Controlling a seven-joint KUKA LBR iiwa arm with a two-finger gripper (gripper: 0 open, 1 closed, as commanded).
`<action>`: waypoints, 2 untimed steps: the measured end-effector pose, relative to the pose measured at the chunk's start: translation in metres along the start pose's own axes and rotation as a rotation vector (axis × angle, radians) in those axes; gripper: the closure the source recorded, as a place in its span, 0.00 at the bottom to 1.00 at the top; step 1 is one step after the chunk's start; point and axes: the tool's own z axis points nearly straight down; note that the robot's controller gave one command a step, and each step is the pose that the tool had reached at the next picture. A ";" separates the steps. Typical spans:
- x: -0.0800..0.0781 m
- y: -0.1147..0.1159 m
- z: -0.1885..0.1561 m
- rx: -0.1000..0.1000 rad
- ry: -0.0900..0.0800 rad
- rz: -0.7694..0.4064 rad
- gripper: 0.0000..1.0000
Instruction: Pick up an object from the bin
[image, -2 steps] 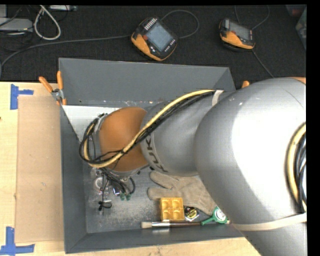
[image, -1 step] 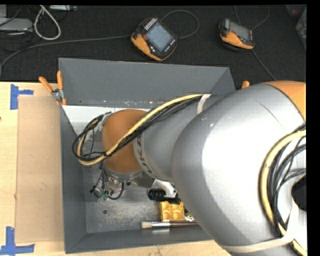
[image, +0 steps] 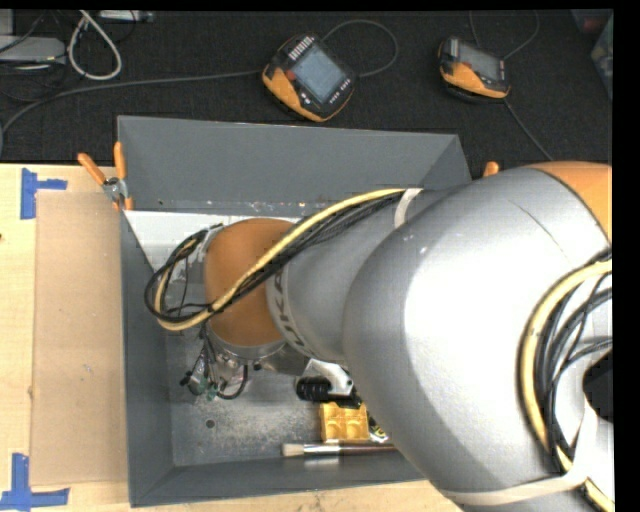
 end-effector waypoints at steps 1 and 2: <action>0.000 0.000 -0.002 0.001 0.001 0.000 1.00; 0.000 -0.001 -0.005 0.002 0.002 0.001 1.00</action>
Offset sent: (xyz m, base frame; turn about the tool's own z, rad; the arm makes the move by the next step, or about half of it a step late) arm -0.0003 -0.0001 0.0047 0.0000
